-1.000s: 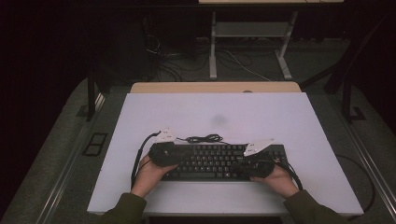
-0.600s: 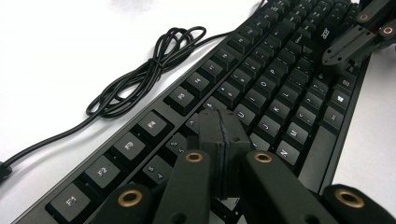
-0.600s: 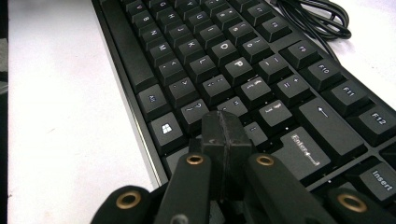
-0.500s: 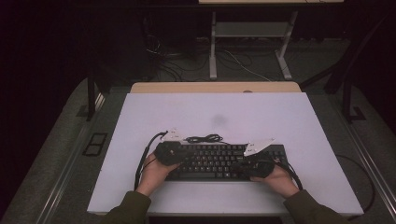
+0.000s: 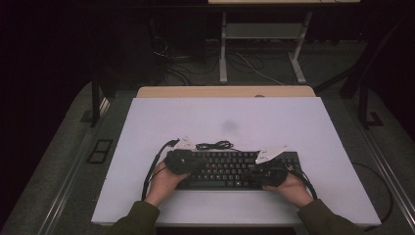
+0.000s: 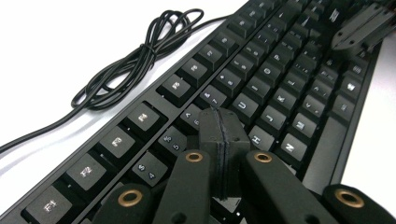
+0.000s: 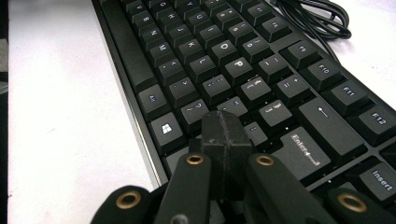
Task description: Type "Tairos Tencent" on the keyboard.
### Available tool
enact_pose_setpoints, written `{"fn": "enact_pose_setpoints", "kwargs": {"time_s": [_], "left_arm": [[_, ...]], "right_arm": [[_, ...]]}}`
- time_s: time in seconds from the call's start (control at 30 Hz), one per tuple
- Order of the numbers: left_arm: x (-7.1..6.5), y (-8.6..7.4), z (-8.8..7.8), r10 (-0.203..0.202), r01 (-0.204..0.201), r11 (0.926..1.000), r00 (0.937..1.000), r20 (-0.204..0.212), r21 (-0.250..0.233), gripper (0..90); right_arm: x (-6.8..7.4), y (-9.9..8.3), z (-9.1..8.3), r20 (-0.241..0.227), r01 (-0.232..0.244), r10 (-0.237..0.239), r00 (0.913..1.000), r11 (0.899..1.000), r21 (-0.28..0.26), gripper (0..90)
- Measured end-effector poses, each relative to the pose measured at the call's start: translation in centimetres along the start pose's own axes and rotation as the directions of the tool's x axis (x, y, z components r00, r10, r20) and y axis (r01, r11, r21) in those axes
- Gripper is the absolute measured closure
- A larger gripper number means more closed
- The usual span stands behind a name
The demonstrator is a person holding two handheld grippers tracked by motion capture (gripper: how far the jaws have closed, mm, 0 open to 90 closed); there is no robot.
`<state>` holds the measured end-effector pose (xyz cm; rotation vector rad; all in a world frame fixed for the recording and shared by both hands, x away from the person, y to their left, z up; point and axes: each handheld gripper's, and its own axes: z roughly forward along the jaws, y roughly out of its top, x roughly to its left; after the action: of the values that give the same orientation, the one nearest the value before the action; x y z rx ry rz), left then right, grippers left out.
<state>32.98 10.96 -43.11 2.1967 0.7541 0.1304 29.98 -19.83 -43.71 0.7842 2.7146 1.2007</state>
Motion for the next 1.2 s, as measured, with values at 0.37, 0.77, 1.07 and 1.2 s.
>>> {"fn": "enact_pose_setpoints", "kwargs": {"time_s": [0.37,0.77,1.07,1.2], "left_arm": [[0.0,-0.1,0.1,0.005,-0.005,0.9999,1.0,-0.004,0.013,88.8],[-0.2,0.0,-0.8,-0.002,0.002,0.999,0.9999,0.016,-0.045,88.1],[-0.1,-0.4,-2.0,-0.018,0.018,0.9965,0.9998,0.002,-0.081,73.2],[0.0,-0.8,-2.5,-0.011,0.011,0.9964,0.9999,-0.008,-0.084,63.4]], "right_arm": [[0.0,0.0,0.0,0.002,0.002,-0.002,1.0,1.0,-0.001,89.2],[0.0,0.0,0.0,0.003,0.004,-0.004,1.0,1.0,-0.001,89.2],[0.0,0.0,0.0,0.002,-0.001,0.001,1.0,1.0,-0.003,89.2],[0.0,0.0,0.0,0.003,-0.003,0.003,1.0,1.0,-0.003,89.2]]}}
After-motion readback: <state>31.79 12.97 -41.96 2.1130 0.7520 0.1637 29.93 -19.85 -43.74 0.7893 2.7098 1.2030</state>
